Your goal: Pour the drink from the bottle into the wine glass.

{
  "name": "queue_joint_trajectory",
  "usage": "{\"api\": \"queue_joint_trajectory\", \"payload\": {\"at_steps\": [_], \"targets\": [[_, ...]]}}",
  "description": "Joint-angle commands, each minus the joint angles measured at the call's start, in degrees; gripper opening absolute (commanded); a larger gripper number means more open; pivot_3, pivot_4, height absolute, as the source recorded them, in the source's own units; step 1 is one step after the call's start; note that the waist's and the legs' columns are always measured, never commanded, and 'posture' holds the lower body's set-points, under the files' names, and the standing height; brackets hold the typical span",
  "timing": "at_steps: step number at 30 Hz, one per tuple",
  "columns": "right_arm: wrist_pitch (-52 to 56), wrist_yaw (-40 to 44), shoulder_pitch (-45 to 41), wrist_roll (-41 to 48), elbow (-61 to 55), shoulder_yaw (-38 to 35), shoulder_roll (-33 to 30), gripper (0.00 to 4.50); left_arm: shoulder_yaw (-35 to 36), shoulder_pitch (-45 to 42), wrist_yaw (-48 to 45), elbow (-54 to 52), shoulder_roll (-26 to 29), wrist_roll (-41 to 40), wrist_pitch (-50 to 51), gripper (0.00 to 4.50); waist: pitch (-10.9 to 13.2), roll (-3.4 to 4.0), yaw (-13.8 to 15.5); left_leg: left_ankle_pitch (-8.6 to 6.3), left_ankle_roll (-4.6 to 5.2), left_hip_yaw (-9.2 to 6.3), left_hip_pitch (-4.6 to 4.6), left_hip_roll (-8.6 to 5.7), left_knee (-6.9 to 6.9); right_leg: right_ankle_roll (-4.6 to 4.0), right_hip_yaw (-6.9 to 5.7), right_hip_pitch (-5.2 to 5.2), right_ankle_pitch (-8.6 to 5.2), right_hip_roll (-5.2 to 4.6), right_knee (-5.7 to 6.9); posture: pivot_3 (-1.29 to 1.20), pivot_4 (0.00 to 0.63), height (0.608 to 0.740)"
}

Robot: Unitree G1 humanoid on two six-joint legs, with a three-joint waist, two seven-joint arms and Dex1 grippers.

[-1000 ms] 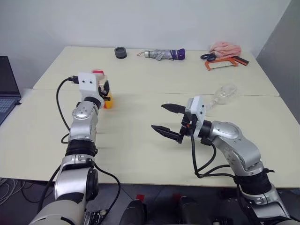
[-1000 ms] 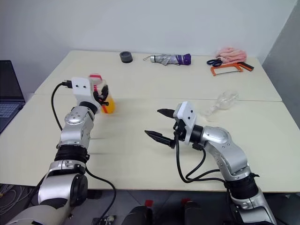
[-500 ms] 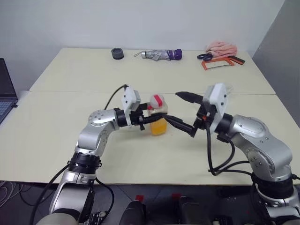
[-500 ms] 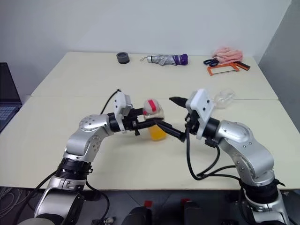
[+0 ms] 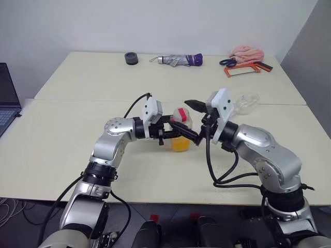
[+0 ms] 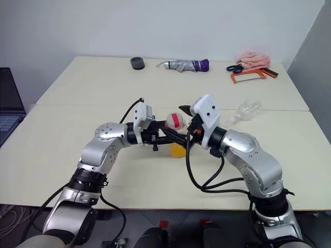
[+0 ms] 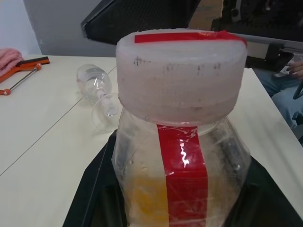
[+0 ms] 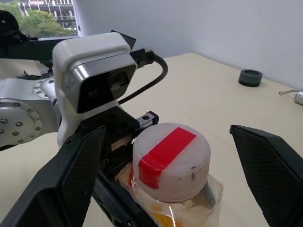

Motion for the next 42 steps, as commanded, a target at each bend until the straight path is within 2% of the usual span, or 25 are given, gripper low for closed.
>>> {"api": "queue_joint_trajectory", "payload": {"at_steps": [1,2,5,9,11,14,17,21,22,24,30,33,36,42], "targets": [[-0.6,-0.5,-1.2,-0.1,-0.6,-0.3,0.8,4.5,0.4,-1.2,-0.6,-1.0,0.0,0.1,-1.5,1.84,0.0,0.0,0.0,0.0,0.0,0.0,0.0,0.0,0.0,0.0,0.0,0.0,0.0,-0.01,0.0,0.0,0.15,0.74],[-0.6,-0.5,-1.2,-0.1,-0.5,-0.3,0.9,4.5,0.4,-1.2,-0.6,-1.0,0.0,0.2,-1.6,1.84,0.0,0.0,0.0,0.0,0.0,0.0,0.0,0.0,0.0,0.0,0.0,0.0,0.0,-0.01,0.0,0.0,0.15,0.74],[-0.9,0.1,-1.3,-0.1,-0.1,-0.1,0.9,3.87,0.5,-1.0,-0.7,-1.3,0.2,0.4,-1.5,1.84,0.0,0.0,0.0,0.0,0.0,0.0,0.0,0.0,0.0,0.0,0.0,0.0,0.0,-0.01,0.0,0.0,0.15,0.74],[-2.9,4.6,-1.8,0.9,0.9,0.8,-0.1,2.54,0.7,-1.0,-1.5,-2.1,0.5,0.0,-0.7,1.84,0.0,0.0,0.0,0.0,0.01,0.01,0.0,-0.01,0.0,0.0,0.0,0.0,0.0,0.0,0.0,0.0,0.15,0.74],[-6.5,11.0,-2.8,0.4,2.8,2.5,-2.3,1.9,0.8,-1.2,-2.8,-2.4,0.9,-0.9,0.3,1.84,0.0,0.01,0.0,-0.01,0.01,0.01,0.0,-0.02,0.0,0.0,-0.01,0.0,0.0,0.0,-0.01,0.0,0.15,0.74],[-12.1,20.9,-5.5,-0.5,8.1,4.7,-5.7,1.9,0.6,-1.5,-5.8,-3.5,2.1,-2.0,1.8,1.84,0.0,0.01,-0.1,-0.01,0.02,0.04,0.01,-0.05,0.01,0.0,0.0,0.0,0.0,0.02,-0.01,0.0,0.15,0.74],[-15.7,32.9,-11.0,-0.1,18.0,5.8,-8.3,1.9,0.8,-3.3,-9.1,-3.8,3.5,-3.3,3.6,1.84,0.0,0.04,-0.3,-0.01,0.02,0.06,0.04,-0.04,-0.01,0.0,0.01,0.0,0.0,0.07,-0.02,0.0,0.15,0.74],[-16.8,37.2,-13.2,0.0,24.0,4.5,-9.2,1.9,1.3,-4.3,-9.9,-3.0,3.7,-2.9,3.8,1.84,0.0,0.04,-0.4,-0.01,0.02,0.01,0.04,-0.01,0.01,0.0,-0.04,0.02,0.0,0.07,-0.01,0.0,0.15,0.74],[-16.4,36.0,-12.4,0.6,23.9,2.7,-9.2,1.9,1.5,-4.3,-9.4,-2.8,3.6,-2.7,3.8,1.84,0.0,0.04,-0.4,-0.01,0.02,0.0,0.02,-0.01,0.01,0.0,-0.05,0.02,0.0,0.05,-0.01,0.0,0.15,0.74],[-16.9,32.5,-10.6,0.8,22.8,-0.6,-9.0,2.63,1.7,-4.0,-8.4,-2.8,3.4,-2.2,3.6,1.84,0.0,0.04,-0.3,-0.01,0.01,-0.05,-0.02,0.05,0.01,0.0,-0.04,0.01,0.0,-0.03,-0.02,0.0,0.15,0.74],[-11.6,18.9,-1.5,5.3,6.1,-8.6,-7.1,4.5,2.0,-3.1,-5.9,-2.7,2.6,-1.8,3.8,1.83,0.0,0.04,0.1,0.03,-0.06,-0.08,-0.42,0.0,0.11,0.0,-0.02,-0.3,0.0,-0.26,0.04,0.0,0.15,0.74],[-5.9,9.3,4.0,7.1,-5.3,-8.0,-4.3,4.5,1.6,-3.8,-5.7,-1.2,2.2,-1.0,2.7,1.83,0.0,0.04,0.1,0.07,-0.1,-0.1,-0.6,0.03,0.1,0.0,-0.03,-0.54,0.01,-0.24,0.1,0.0,0.15,0.74],[-1.6,-1.6,5.1,2.5,-9.9,-4.7,-0.2,4.5,1.4,-4.7,-5.7,0.7,1.6,-0.3,1.8,1.83,0.0,0.04,-0.3,0.09,-0.14,-0.04,-0.78,0.05,0.12,0.0,0.06,-0.84,0.01,-0.17,0.29,0.0,0.15,0.74],[-0.9,-9.6,4.3,-4.0,-10.5,0.9,3.5,4.5,1.0,-6.2,-6.2,3.7,0.9,0.6,0.3,1.83,0.0,0.04,-0.3,0.11,-0.08,0.0,-0.75,-0.04,0.26,0.0,0.08,-0.87,0.0,-0.13,0.51,0.0,0.15,0.74]]}}
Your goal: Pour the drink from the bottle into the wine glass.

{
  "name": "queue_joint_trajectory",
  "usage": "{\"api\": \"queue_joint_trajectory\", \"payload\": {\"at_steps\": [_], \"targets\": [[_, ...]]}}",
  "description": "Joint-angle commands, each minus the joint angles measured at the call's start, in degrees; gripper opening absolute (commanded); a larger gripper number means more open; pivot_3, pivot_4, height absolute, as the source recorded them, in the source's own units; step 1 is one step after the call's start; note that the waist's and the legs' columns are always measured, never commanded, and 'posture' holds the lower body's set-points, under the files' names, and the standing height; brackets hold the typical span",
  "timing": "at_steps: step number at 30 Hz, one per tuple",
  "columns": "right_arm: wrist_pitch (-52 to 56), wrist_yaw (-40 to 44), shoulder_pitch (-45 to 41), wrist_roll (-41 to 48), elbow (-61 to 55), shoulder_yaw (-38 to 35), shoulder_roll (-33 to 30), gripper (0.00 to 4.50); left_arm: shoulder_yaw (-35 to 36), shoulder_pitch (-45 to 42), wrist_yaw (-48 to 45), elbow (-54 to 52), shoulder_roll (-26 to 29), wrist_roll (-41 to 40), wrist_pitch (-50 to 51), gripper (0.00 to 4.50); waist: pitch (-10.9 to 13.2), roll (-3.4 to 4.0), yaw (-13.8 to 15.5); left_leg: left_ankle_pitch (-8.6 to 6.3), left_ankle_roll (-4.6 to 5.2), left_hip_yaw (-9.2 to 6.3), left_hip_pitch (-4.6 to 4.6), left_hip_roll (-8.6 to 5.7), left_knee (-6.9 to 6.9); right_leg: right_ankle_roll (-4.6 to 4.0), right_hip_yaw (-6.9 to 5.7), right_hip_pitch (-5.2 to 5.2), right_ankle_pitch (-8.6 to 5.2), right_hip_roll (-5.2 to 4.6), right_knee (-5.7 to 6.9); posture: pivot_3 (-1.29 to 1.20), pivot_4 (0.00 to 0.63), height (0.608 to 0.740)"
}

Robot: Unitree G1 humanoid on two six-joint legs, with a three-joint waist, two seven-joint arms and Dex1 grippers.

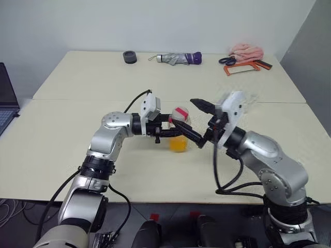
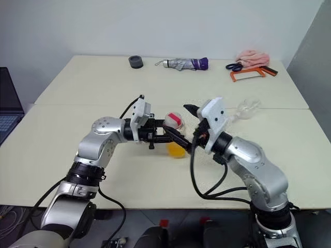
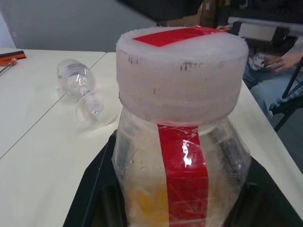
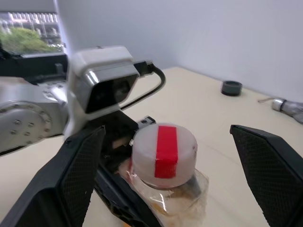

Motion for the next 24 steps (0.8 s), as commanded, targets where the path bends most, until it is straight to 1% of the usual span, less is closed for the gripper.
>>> {"api": "queue_joint_trajectory", "payload": {"at_steps": [1,5,11,14,18,20,22,23,24], "targets": [[-0.5,-4.1,-1.3,-2.9,-2.4,2.0,2.1,4.5,0.3,-2.5,-0.3,0.5,-0.6,0.0,-2.0,1.83,0.0,0.0,0.0,0.0,0.0,0.01,0.0,0.0,0.01,0.0,0.01,0.0,0.0,0.03,0.0,0.0,0.15,0.74],[-1.9,-5.5,-1.7,-6.4,-0.5,3.7,2.9,4.5,0.0,-3.0,-0.7,1.7,-0.8,0.8,-3.2,1.83,0.0,0.0,0.0,0.01,-0.01,0.0,-0.02,0.0,0.01,0.0,0.01,0.0,0.0,0.04,-0.01,0.0,0.15,0.74],[-2.6,-5.0,-2.2,-7.5,1.2,4.1,4.0,4.5,0.1,-2.8,-1.1,2.3,-0.9,1.5,-4.2,1.83,0.0,0.0,-0.1,-0.02,0.03,0.02,-0.01,-0.01,0.0,0.0,0.01,0.0,0.0,0.08,0.0,0.0,0.15,0.74],[-2.3,-4.2,-2.2,-7.5,1.7,4.3,4.0,3.9,0.2,-2.7,-1.2,2.5,-0.8,1.6,-4.6,1.83,0.0,0.0,-0.1,-0.02,0.04,0.02,-0.01,0.0,0.01,0.0,0.01,0.0,0.0,0.09,0.0,0.0,0.15,0.74],[-2.1,-3.1,-2.0,-7.4,2.1,4.8,3.8,2.46,0.4,-2.7,-1.3,2.5,-0.9,1.8,-4.7,1.83,0.0,0.0,-0.1,-0.03,0.05,0.02,-0.01,0.0,0.01,0.0,0.01,0.0,0.0,0.08,0.0,0.0,0.15,0.74],[-2.3,-2.4,-1.9,-7.1,2.4,4.8,4.0,1.85,0.5,-2.6,-1.4,2.4,-0.9,1.8,-4.6,1.83,0.0,0.0,-0.1,-0.03,0.05,0.01,-0.01,0.0,0.01,0.0,0.0,0.0,0.0,0.09,0.01,0.0,0.15,0.74],[-2.9,-0.9,-2.1,-6.5,3.0,4.8,3.9,1.85,0.6,-2.6,-1.5,2.3,-0.8,1.7,-4.5,1.83,0.0,0.0,-0.1,-0.03,0.06,0.02,-0.01,0.0,0.01,0.0,0.01,0.0,0.0,0.08,0.01,0.0,0.15,0.74],[-3.7,0.9,-2.2,-5.8,3.7,4.8,3.4,1.85,0.6,-2.6,-1.6,2.1,-0.8,1.5,-4.5,1.83,0.0,0.0,-0.1,-0.03,0.05,0.02,-0.01,0.0,0.01,0.0,0.01,0.0,0.0,0.09,0.01,0.0,0.15,0.74],[-5.3,4.8,-2.8,-4.9,5.1,4.9,2.1,1.85,0.6,-2.7,-1.8,2.1,-0.8,1.3,-4.3,1.83,0.0,0.0,-0.2,-0.03,0.06,0.02,-0.01,-0.01,0.02,0.0,0.01,0.0,0.0,0.09,0.01,0.0,0.15,0.74]]}}
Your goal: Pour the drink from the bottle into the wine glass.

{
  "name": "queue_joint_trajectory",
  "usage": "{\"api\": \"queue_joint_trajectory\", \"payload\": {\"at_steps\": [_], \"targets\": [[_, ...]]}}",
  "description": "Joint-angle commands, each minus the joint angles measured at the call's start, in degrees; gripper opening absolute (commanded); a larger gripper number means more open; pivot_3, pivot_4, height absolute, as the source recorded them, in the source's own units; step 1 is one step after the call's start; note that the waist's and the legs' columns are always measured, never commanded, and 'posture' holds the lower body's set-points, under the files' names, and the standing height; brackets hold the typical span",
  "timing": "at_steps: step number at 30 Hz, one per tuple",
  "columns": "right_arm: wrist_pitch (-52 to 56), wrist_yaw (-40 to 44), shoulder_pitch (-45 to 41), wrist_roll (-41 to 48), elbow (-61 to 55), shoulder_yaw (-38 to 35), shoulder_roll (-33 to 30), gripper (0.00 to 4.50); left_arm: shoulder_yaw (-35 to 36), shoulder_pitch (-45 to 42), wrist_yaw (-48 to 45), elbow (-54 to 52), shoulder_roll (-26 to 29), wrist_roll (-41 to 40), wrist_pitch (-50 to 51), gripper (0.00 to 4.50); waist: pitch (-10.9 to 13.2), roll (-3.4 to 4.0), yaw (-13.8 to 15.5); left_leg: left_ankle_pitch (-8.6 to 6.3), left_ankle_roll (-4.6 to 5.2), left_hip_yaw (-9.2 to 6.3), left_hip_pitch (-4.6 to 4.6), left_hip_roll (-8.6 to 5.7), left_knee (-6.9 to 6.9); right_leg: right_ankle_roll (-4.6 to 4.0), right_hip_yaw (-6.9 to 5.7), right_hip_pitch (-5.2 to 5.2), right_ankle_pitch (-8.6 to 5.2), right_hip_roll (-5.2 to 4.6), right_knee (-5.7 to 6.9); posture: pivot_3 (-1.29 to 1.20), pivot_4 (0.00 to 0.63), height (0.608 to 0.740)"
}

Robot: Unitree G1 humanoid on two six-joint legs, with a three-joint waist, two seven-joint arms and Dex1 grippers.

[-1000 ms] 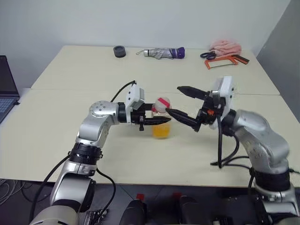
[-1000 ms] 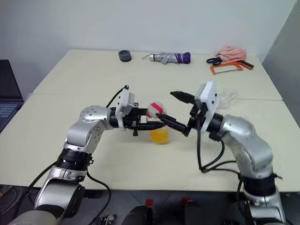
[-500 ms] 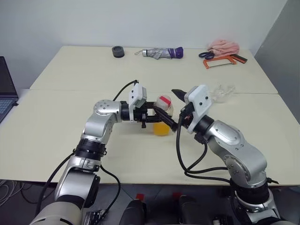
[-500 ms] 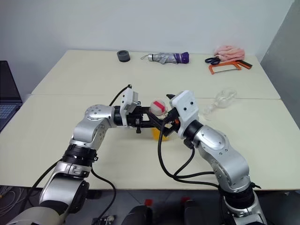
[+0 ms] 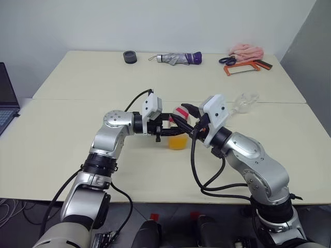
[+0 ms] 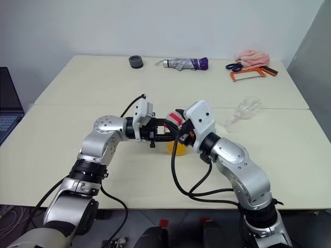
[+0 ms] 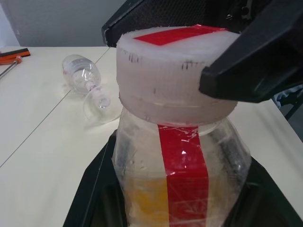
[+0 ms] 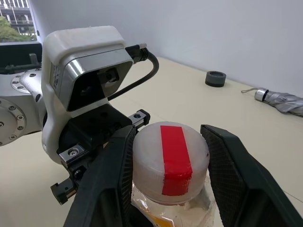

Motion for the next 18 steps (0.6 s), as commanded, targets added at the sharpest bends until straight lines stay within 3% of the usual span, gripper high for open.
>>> {"api": "queue_joint_trajectory", "payload": {"at_steps": [1,6,12,18], "targets": [[-5.1,10.6,-2.1,3.2,2.6,0.3,-3.2,1.85,0.8,-1.4,-0.9,-1.5,0.2,-1.2,-0.5,1.83,0.0,0.0,0.0,0.0,0.01,0.0,0.0,-0.01,0.0,0.0,0.0,0.0,0.0,0.0,0.0,0.0,0.15,0.74],[-12.6,35.4,-11.6,7.8,19.4,-0.7,-11.9,1.85,0.5,-2.1,-4.1,-2.0,1.2,-1.7,-0.1,1.82,0.0,0.01,-0.2,-0.04,0.07,0.04,0.01,-0.08,0.1,0.0,-0.02,0.06,0.0,0.06,0.0,0.0,0.15,0.74],[-10.6,41.5,-17.6,9.6,30.7,-3.3,-13.8,1.85,1.3,-2.6,-3.5,-2.6,0.9,-2.0,0.5,1.82,0.0,0.0,-0.8,-0.04,0.07,-0.04,0.03,0.01,0.13,-0.02,-0.06,0.05,0.0,0.1,0.11,0.0,0.15,0.74],[-8.2,28.9,-11.6,12.3,18.1,-13.6,-14.0,3.94,1.8,-1.7,-0.1,-3.2,0.3,-1.4,1.2,1.82,0.0,0.0,-0.4,-0.01,0.02,-0.12,-0.19,0.05,0.4,-0.01,-0.09,0.0,0.0,-0.18,0.17,0.0,0.15,0.74]]}}
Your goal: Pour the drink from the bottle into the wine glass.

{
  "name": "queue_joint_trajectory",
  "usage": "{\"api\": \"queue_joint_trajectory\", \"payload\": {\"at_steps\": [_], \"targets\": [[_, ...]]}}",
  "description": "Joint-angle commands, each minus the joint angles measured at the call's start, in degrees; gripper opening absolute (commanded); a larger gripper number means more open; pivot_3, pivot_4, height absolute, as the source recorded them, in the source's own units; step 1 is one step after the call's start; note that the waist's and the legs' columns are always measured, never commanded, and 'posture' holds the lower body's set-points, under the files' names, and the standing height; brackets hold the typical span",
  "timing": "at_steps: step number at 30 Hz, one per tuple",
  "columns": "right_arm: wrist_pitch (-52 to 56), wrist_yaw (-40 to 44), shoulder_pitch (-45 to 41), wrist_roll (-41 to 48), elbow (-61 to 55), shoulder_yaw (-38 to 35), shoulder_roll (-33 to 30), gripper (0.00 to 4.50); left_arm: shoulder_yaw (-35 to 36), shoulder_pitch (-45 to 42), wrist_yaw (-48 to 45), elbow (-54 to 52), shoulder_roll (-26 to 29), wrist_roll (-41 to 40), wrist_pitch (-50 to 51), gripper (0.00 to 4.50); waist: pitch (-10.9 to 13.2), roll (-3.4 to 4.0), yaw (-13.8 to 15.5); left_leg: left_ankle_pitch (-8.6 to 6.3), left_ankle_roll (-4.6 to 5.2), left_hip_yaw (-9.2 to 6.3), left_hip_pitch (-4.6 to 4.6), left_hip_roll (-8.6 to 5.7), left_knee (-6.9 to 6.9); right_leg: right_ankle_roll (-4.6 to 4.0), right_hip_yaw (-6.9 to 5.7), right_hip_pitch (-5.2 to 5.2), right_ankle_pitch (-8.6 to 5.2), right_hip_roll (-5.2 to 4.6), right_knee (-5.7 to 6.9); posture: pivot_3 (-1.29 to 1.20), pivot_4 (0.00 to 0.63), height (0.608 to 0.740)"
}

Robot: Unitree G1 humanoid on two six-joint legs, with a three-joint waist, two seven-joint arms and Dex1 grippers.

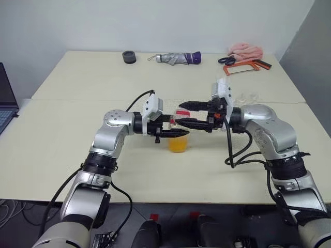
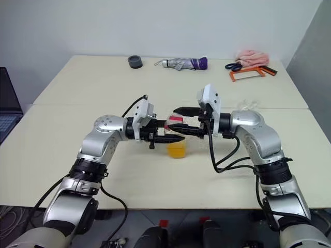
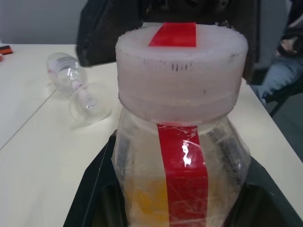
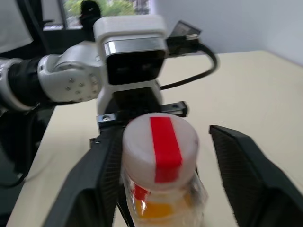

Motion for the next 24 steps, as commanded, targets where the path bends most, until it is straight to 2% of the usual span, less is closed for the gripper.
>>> {"api": "queue_joint_trajectory", "payload": {"at_steps": [1,5,7,10,13,18,24], "targets": [[3.5,-7.8,3.1,3.4,-11.6,-7.7,-1.1,4.29,1.7,-1.3,1.1,-2.4,0.3,-1.2,-0.8,1.82,0.0,0.0,0.2,0.0,0.0,0.01,-0.01,-0.02,0.03,0.0,0.01,0.0,0.0,-0.03,0.02,0.0,0.15,0.74],[10.0,-17.2,9.6,6.5,-25.1,-8.3,1.2,4.29,1.6,-2.3,2.3,-0.1,-0.2,-0.1,-2.3,1.82,0.0,0.0,0.5,-0.01,0.02,0.0,0.01,-0.04,0.06,0.01,0.01,0.0,0.0,-0.04,0.11,0.0,0.15,0.74],[11.3,-22.5,11.7,3.9,-29.1,-5.9,2.9,4.29,1.3,-3.0,2.8,1.3,-0.6,0.4,-3.2,1.82,0.0,0.0,0.4,-0.03,0.06,0.02,0.04,-0.03,0.07,0.01,0.04,0.0,-0.01,0.03,0.17,0.0,0.15,0.74],[12.6,-34.7,12.5,-3.2,-31.2,-0.9,9.2,4.29,0.8,-3.8,2.9,3.3,-1.5,1.0,-4.4,1.82,0.0,0.0,0.2,-0.04,0.07,0.06,0.09,-0.05,0.12,0.01,0.08,0.0,-0.01,0.15,0.25,0.0,0.15,0.74],[12.4,-40.8,11.9,-8.3,-31.8,2.6,12.8,4.29,0.6,-4.6,2.9,4.8,-2.2,1.6,-5.6,1.82,0.0,0.0,0.2,-0.02,0.04,0.03,0.1,-0.07,0.13,0.01,0.07,0.0,-0.01,0.24,0.29,0.0,0.15,0.74],[12.4,-44.3,11.9,-12.5,-32.0,6.6,15.5,4.29,0.4,-5.6,3.2,6.7,-3.3,2.2,-6.9,1.82,0.0,0.0,0.0,0.0,0.0,0.03,0.09,-0.08,0.13,0.01,0.07,0.0,-0.01,0.23,0.26,0.0,0.15,0.74],[12.7,-45.3,12.4,-13.9,-30.8,7.6,17.3,4.29,0.5,-5.7,3.3,7.5,-3.8,2.6,-7.9,1.82,0.0,0.0,-0.1,-0.02,0.03,0.03,0.09,-0.08,0.12,0.01,0.07,0.0,-0.01,0.23,0.26,0.0,0.15,0.74]]}}
